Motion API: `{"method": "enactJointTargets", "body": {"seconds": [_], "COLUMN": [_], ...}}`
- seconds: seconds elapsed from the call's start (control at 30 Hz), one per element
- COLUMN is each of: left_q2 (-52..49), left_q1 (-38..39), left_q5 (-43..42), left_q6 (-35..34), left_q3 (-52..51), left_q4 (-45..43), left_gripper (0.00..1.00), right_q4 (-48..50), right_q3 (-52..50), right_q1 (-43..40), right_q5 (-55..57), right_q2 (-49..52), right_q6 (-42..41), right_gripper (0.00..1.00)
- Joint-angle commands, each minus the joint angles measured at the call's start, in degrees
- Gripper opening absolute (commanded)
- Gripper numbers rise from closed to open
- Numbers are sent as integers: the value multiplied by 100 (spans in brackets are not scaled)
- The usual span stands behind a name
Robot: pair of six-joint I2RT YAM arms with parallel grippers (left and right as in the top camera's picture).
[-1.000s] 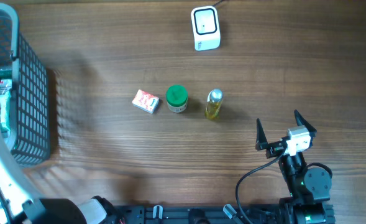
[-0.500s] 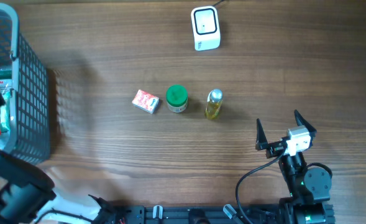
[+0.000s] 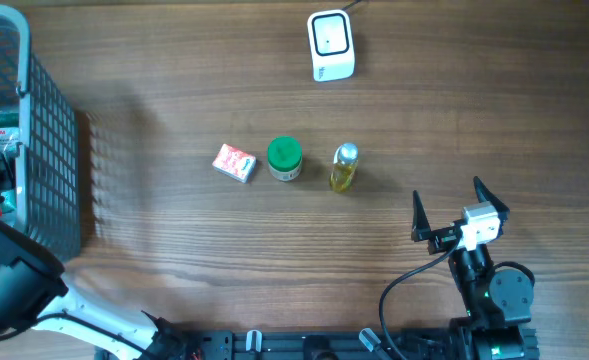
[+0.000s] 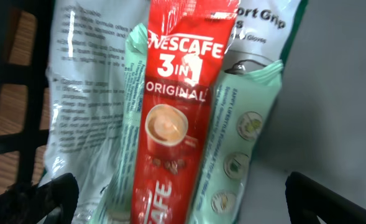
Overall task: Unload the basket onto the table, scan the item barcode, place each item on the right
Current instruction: 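Reach left gripper into basket and grasp the 3M glove pack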
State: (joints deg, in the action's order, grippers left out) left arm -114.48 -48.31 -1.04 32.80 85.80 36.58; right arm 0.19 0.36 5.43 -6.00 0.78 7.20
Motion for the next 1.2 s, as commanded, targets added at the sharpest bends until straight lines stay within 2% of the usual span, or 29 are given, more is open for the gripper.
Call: {"method": "enactJointTargets", "body": {"seconds": [0.0, 0.37, 0.4, 0.47, 0.5, 0.57, 0.63, 0.73, 0.87, 0.97, 1.17], "left_q2": [-251, -844, -866, -868, -866, -866, -866, -863, -763, -479, 645], "left_q1": [-61, -262, -293, -326, -332, -330, -330, -330, -330, -330, -330], "left_q5": [-107, -63, -70, -87, -92, -136, -649, -1316, -1353, -1366, -1502], "left_q6": [262, 319, 319, 317, 317, 273, 275, 269, -79, -400, -1145], "left_q3": [79, 68, 68, 68, 68, 68, 68, 68, 70, 85, 92], "left_q4": [-129, -234, -236, -243, -254, -243, -107, 33, 44, -44, -535], "left_gripper": [100, 100, 96, 73, 65, 61, 54, 23, 15, 13, 9], "right_q4": [17, 17, 17, 17, 17, 17, 17, 17, 17, 17, 17], "right_q3": [-7, -7, -7, -7, -7, -7, -7, -7, -7, -7, -7], "right_q1": [-4, -4, -4, -4, -4, -4, -4, -4, -4, -4, -4], "right_q5": [-50, -48, -48, -50, -48, -48, -50, -48, -48, -50, -50], "right_q2": [-50, -50, -50, -50, -50, -50, -50, -50, -50, -50, -50], "right_q6": [31, 31, 31, 31, 31, 31, 31, 31, 33, 31, 31], "right_gripper": [100, 100, 100, 99, 100, 100, 100, 100, 100, 100, 100]}}
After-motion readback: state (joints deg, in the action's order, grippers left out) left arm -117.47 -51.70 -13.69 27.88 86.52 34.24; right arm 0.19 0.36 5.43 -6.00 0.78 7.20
